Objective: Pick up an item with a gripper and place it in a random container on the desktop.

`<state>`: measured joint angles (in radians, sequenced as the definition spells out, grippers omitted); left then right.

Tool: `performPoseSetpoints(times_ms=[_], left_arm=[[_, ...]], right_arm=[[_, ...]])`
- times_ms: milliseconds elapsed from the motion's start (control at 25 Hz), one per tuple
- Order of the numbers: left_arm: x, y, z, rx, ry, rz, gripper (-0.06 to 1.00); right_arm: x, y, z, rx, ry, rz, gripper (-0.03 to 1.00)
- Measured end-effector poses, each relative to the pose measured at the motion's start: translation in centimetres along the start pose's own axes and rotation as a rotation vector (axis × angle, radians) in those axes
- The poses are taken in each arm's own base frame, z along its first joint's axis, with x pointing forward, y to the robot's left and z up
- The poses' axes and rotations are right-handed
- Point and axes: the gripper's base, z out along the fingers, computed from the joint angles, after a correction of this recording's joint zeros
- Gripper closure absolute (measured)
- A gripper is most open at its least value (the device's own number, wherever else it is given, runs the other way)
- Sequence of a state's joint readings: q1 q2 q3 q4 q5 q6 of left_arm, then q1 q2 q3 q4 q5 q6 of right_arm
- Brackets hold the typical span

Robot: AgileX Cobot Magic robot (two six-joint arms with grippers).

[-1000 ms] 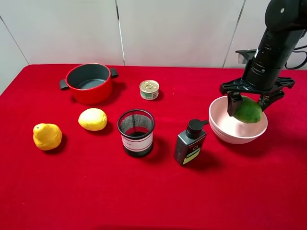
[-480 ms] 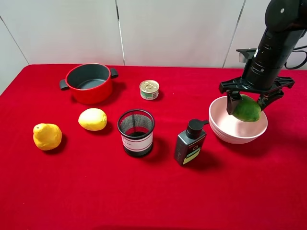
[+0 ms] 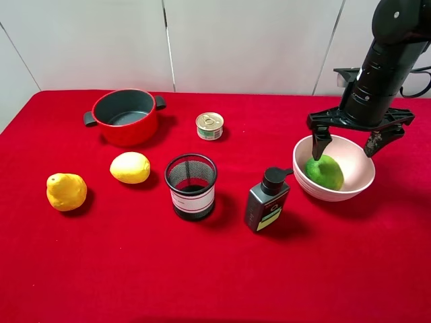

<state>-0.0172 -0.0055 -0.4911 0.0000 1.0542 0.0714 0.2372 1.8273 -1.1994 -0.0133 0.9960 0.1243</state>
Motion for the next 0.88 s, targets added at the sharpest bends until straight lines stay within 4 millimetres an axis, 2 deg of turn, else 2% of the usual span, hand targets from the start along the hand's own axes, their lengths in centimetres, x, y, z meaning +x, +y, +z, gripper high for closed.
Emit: performPoseSetpoints(times_ms=[360,600,640,720,840,880], left_arm=[[0.0,0.0,0.0,0.0,0.0,0.001,-0.05],[0.0,0.0,0.0,0.0,0.0,0.001,-0.05],[0.0,0.0,0.0,0.0,0.0,0.001,-0.05],[0.0,0.0,0.0,0.0,0.0,0.001,-0.05],[0.0,0.0,0.0,0.0,0.0,0.001,-0.05],[0.0,0.0,0.0,0.0,0.0,0.001,-0.05]], right_arm=[[-0.1,0.0,-0.6,-0.004,-0.032,0.004,0.28],[0.5,-0.1,-3.4,-0.014,-0.118,-0.007,0.28],[0.5,-0.1,-3.4,-0.014,-0.118,-0.007,0.28],[1.1,-0.2,-5.4,-0.02,-0.177,-0.009,0.28],[2.0,-0.3,-7.4,-0.024,-0.214,-0.008,0.28],[2.0,-0.3,-7.4,-0.024,-0.214,-0.008,0.28]])
